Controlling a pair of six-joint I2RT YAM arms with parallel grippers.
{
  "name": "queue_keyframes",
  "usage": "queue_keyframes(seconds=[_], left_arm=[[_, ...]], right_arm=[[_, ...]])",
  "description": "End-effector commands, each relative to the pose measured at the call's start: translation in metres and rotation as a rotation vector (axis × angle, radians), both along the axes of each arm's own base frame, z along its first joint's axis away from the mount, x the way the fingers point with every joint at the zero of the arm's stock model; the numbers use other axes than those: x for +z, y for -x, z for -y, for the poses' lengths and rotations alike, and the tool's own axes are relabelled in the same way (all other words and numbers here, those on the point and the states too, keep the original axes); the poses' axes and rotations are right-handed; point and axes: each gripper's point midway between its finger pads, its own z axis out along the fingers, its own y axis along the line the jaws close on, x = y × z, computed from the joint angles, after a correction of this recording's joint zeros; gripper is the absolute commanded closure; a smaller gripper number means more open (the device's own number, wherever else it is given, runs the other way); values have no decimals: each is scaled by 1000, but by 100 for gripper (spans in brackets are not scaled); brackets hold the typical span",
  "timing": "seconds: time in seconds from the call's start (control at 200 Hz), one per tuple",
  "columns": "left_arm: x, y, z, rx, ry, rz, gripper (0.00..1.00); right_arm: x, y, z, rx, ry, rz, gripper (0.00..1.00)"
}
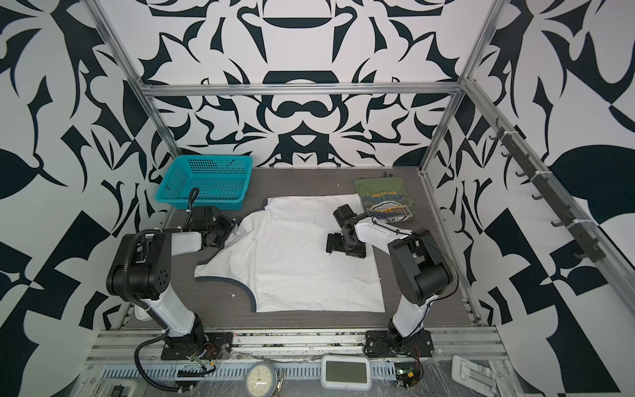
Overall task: Fold and stack tank tops
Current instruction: Smooth out the tank top at the center of the table.
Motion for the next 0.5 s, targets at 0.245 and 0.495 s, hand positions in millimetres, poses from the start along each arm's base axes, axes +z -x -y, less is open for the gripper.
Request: queue_keyframes(seconds=[0.245,0.495], left_arm=[[-25,53,-75,295,-16,-156,68],[-11,31,-104,313,-4,-97,67]], right_arm=[[-16,6,13,-25,1,-45,2],[-5,0,10,-10,-13,-11,2]])
